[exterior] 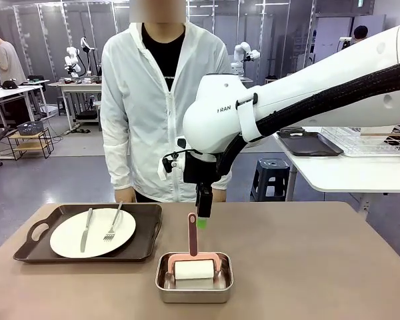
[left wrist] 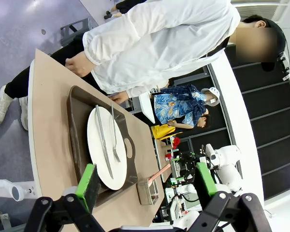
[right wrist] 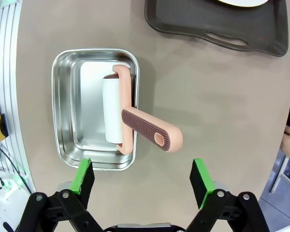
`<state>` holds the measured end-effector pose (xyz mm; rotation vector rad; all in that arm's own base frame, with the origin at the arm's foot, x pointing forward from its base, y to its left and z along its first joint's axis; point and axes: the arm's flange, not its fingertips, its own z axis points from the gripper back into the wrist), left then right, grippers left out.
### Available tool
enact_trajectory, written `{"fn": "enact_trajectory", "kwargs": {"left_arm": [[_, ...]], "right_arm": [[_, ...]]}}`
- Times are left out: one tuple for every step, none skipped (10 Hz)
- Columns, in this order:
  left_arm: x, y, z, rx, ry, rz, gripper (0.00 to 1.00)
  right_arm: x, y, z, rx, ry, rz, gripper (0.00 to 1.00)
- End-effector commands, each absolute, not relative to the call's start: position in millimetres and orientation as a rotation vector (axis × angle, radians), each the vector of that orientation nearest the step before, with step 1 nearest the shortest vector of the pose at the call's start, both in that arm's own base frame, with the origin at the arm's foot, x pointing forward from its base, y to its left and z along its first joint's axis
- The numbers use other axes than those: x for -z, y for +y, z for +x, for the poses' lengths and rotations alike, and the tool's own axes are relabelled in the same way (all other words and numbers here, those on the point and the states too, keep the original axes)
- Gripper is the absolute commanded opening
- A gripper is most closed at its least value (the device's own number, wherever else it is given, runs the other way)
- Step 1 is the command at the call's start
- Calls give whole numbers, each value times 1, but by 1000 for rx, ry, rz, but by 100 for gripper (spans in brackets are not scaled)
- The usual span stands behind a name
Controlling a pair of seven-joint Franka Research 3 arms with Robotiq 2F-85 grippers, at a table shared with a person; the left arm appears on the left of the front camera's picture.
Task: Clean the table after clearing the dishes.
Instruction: Place the Lint Roller back on top of the Airtight Container, then when the right (or left) Handle tray is removed, use the right hand (or left hand) to clean the right (or left) side of the table with the Lint Roller.
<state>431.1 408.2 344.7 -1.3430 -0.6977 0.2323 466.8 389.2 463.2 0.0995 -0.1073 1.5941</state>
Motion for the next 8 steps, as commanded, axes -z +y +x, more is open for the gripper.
{"fn": "enact_trajectory", "kwargs": {"left_arm": [[-347, 409, 426, -223, -690, -1347, 100], [-347, 409, 426, -223, -690, -1347, 100], [-347, 409, 426, -223, -690, -1347, 100], [-347, 409, 426, -223, -690, -1347, 100], [-347, 409, 426, -223, -690, -1347, 100], [-347, 409, 426, -223, -690, -1347, 100], [-347, 409, 426, -223, -690, -1347, 100], [-347, 409, 426, -223, -690, -1347, 100]], "right_arm": [[-464, 391, 465, -1600, -106, 99, 100], [-464, 391, 465, -1600, -106, 99, 100], [-464, 391, 465, -1600, -106, 99, 100], [-464, 391, 465, -1600, -106, 99, 100], [-464, 391, 465, -1600, -106, 99, 100], [-464, 391, 465, -1600, -106, 99, 100], [-464, 391, 465, -1600, -106, 99, 100], [-464, 391, 465, -1600, -106, 99, 100]]}}
